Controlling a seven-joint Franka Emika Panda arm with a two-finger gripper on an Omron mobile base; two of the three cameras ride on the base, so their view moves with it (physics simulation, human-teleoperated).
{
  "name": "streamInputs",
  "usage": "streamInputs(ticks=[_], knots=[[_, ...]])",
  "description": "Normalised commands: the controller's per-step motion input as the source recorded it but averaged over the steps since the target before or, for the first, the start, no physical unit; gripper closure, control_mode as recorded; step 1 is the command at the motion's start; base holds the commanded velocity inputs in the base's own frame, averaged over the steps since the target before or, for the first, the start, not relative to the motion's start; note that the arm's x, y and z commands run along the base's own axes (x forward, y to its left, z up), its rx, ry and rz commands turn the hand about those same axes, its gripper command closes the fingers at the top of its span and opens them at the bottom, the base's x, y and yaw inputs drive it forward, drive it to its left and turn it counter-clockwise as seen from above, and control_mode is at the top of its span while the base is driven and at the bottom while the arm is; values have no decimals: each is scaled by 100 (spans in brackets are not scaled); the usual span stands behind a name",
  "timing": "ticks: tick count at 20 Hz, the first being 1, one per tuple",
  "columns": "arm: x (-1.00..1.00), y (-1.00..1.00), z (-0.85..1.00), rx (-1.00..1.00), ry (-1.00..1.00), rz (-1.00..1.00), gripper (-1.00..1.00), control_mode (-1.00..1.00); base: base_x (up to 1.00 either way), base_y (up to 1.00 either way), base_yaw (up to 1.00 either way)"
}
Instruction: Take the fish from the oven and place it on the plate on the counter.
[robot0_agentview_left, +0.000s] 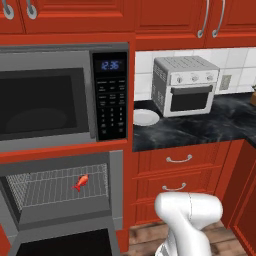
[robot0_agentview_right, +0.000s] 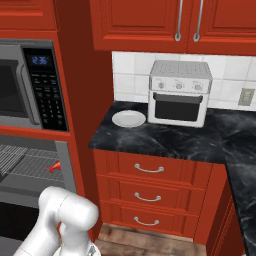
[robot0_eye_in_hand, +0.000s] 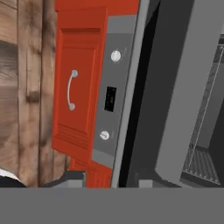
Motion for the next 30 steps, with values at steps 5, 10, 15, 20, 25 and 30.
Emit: streamInputs(ticks=[5, 10, 15, 20, 25, 30], knots=[[-71, 0, 38, 0, 0, 1, -100, -100, 0, 0, 0], [-39, 4, 65, 0, -1, 3, -100, -100, 0, 0, 0], [-52, 12, 93, 0, -8, 5, -100, -100, 0, 0, 0], [-32, 6, 99, 0, -13, 7, -100, -100, 0, 0, 0], [-6, 4, 62, 0, -12, 4, -100, -100, 0, 0, 0], [37, 0, 17, 0, 0, 1, -100, -100, 0, 0, 0]])
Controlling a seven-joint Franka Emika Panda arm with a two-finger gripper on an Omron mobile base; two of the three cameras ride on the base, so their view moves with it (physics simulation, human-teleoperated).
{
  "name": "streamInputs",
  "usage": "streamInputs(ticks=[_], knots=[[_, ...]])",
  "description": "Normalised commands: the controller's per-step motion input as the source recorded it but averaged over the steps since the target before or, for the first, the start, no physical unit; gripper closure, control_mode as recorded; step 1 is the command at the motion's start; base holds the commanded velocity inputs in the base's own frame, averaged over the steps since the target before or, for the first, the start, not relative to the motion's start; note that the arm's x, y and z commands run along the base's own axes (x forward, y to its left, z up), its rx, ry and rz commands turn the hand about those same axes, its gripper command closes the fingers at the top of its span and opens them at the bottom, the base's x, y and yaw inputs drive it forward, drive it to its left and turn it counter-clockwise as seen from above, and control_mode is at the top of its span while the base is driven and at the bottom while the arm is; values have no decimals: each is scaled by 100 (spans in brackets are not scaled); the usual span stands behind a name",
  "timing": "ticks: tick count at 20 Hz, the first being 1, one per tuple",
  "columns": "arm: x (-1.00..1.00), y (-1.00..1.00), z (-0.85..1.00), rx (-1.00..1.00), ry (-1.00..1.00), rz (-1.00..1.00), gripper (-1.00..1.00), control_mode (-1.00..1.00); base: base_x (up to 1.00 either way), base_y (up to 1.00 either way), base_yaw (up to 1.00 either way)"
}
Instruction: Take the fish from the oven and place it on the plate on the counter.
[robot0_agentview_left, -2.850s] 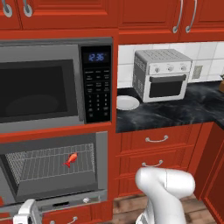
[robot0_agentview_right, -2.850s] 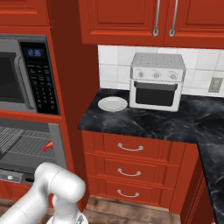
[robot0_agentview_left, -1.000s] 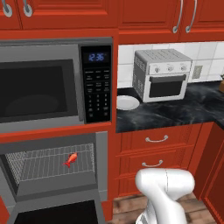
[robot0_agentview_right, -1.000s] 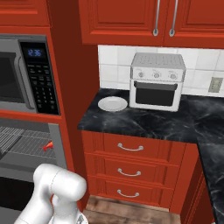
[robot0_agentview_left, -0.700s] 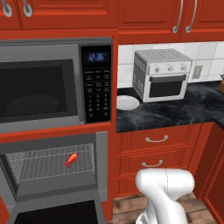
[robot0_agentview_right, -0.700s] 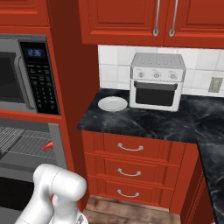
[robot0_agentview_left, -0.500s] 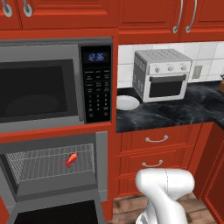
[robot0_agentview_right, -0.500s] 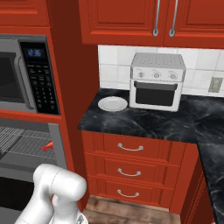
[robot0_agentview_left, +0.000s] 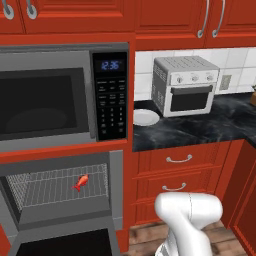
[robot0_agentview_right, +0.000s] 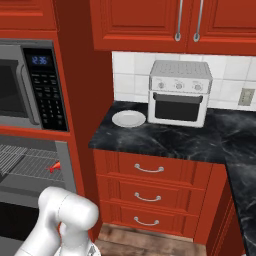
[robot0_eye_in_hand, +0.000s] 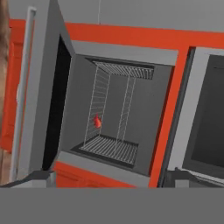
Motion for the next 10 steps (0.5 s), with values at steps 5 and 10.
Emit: streamInputs(ticks=[5, 10], knots=[[75, 0, 20, 0, 11, 0, -100, -100, 0, 0, 0], [90, 1, 12, 0, 17, 0, -100, -100, 0, 0, 0]])
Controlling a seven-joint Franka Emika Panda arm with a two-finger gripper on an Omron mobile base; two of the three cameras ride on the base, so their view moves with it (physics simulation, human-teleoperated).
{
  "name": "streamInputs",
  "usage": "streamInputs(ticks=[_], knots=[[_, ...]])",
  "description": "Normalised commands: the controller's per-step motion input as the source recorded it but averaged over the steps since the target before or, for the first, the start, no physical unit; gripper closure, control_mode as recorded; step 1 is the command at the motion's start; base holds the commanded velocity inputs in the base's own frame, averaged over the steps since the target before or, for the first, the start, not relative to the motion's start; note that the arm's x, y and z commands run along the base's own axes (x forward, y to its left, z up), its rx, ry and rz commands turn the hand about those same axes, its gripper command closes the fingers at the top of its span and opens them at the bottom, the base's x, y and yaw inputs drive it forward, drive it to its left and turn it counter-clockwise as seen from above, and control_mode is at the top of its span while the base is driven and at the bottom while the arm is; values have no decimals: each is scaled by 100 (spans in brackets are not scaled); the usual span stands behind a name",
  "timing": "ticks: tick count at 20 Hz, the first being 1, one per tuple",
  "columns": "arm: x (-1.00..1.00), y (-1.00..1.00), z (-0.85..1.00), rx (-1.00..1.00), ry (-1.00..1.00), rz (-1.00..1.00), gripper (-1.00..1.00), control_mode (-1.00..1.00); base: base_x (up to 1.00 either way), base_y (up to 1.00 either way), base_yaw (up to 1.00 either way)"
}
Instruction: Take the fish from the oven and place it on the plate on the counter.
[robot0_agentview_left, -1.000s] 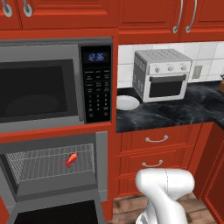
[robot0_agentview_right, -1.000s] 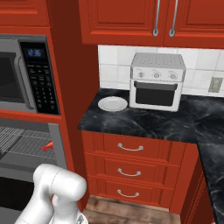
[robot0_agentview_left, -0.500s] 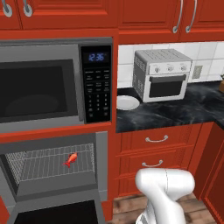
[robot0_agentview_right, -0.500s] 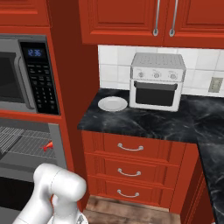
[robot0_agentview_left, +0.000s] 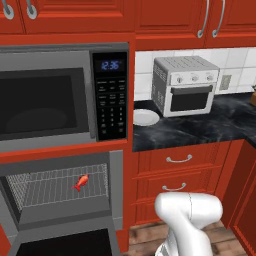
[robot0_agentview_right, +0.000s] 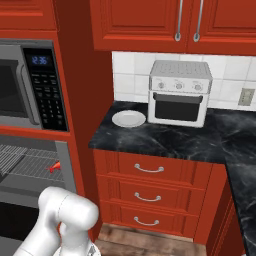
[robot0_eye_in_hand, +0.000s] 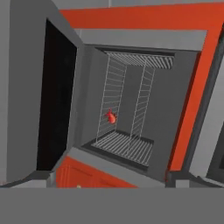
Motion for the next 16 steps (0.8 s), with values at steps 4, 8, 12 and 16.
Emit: streamInputs(ticks=[4, 8, 12, 16], knots=[[79, 3, 0, 0, 8, 0, -100, -100, 0, 0, 0], [80, 0, 0, 0, 4, 0, -100, -100, 0, 0, 0], [79, -3, -19, 0, 0, 1, -100, -100, 0, 0, 0], [84, -16, -38, 0, 0, 0, -100, -100, 0, 0, 0]])
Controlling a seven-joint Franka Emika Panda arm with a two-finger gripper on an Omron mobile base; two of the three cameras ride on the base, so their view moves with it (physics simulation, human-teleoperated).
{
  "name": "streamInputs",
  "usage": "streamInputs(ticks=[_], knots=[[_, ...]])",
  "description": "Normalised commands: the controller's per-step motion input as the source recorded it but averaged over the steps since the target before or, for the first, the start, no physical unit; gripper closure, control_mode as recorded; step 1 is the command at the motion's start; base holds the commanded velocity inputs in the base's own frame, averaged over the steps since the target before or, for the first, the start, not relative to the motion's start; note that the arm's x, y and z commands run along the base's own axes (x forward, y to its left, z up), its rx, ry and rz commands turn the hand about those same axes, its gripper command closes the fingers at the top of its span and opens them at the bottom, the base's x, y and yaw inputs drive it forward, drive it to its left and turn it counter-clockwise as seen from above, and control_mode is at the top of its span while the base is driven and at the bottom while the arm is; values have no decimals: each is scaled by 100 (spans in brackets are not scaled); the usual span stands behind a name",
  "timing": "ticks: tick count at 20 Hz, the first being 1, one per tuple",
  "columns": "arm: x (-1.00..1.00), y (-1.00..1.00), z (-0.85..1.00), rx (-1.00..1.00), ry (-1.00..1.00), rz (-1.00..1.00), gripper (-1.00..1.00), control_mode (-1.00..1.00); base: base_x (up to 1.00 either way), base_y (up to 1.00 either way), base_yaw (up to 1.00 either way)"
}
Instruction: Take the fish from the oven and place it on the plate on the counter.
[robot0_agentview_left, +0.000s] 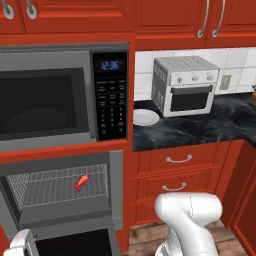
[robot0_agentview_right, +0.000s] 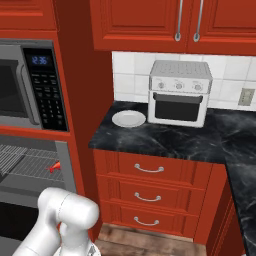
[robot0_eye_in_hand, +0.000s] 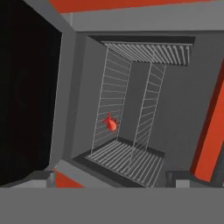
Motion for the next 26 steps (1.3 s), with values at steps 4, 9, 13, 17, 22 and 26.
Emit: streamInputs(ticks=[4, 9, 13, 17, 22, 26], knots=[[82, 0, -43, 0, 0, 0, -100, -100, 0, 0, 0], [74, 1, -50, 0, 0, 0, -100, -100, 0, 0, 0], [67, 13, -71, 0, 0, 0, -100, -100, 0, 0, 0], [67, 37, -67, 0, 0, 0, -100, -100, 0, 0, 0], [59, 51, -29, 0, 0, 0, -100, -100, 0, 0, 0], [57, 51, -14, 0, 0, 0, -100, -100, 0, 0, 0]])
